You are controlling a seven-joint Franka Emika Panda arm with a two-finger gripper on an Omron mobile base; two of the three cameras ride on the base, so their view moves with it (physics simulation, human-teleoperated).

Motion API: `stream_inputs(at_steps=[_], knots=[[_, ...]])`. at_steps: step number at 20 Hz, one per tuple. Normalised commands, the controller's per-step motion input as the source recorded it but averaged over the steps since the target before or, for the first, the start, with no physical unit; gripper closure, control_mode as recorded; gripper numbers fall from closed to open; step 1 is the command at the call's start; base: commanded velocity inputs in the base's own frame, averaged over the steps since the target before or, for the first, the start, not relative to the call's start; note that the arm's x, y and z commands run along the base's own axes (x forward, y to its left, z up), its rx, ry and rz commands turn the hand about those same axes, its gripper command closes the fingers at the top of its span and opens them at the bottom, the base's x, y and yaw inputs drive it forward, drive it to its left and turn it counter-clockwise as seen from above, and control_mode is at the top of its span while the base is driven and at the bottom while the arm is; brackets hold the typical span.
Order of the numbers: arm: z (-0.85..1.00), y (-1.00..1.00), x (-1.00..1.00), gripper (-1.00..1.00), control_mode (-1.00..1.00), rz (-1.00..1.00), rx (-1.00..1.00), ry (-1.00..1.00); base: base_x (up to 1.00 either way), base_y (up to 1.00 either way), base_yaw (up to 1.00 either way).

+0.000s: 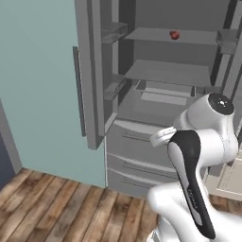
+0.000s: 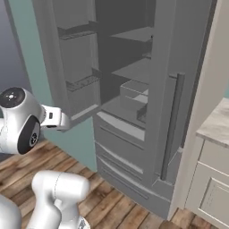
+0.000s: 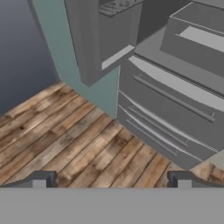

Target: Retrieve the sausage and cheese from the fridge and place them on the cutting board on the counter.

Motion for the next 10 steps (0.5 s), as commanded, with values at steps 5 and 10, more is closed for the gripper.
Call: stream_inputs(at_steps=[5,10], knots=[[0.00,0.00,0.00,-1.00,1.00,0.00,0.00,0.00,-0.19,-0.07,-0.21],[0.00,0.00,0.00,-1.00,1.00,0.00,0.00,0.00,0.42,0.24,-0.37]])
